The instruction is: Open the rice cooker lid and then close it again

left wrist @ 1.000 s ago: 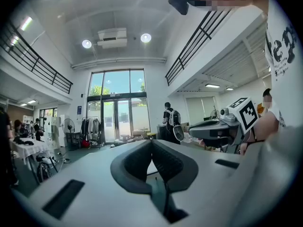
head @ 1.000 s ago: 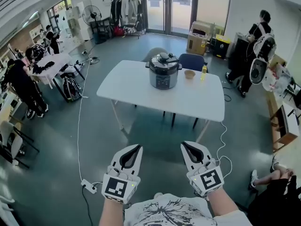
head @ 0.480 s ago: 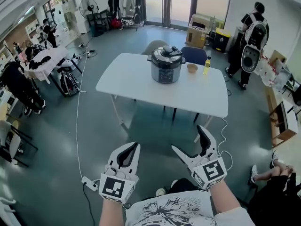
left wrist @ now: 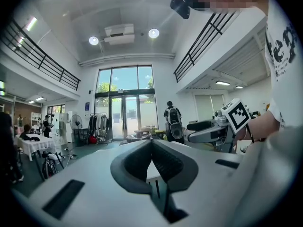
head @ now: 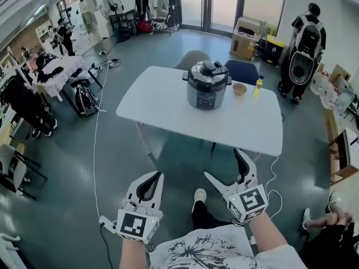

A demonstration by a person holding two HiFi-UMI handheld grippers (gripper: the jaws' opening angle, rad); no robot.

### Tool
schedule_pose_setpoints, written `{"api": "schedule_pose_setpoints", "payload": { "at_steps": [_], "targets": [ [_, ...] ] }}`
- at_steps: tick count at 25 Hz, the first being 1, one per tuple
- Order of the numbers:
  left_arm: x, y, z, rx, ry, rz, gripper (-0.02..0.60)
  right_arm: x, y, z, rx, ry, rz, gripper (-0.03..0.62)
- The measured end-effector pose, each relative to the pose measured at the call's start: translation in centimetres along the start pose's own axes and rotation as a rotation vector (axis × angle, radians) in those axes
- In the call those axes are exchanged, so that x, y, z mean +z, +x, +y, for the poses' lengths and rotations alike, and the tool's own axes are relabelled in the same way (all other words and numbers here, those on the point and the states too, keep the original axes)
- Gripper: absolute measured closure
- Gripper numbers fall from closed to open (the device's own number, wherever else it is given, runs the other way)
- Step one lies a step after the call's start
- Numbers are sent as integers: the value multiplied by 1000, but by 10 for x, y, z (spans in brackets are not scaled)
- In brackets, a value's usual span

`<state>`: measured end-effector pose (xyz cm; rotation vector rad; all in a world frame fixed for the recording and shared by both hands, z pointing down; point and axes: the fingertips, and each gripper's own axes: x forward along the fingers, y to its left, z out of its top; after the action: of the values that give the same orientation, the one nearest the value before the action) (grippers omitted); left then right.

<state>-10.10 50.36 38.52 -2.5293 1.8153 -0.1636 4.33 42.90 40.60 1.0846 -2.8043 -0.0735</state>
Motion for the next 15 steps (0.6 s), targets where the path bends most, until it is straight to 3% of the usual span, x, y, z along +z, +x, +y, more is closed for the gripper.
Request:
{"api": "schedule_pose_setpoints", "payload": {
  "at_steps": [8,15],
  "targets": [
    [23,179,72,-2,31,25,568,14,146,-135,18,34,23,94],
    [48,328,123,0,6,-57,568,19,254,-242,25,18,26,60]
  ]
}}
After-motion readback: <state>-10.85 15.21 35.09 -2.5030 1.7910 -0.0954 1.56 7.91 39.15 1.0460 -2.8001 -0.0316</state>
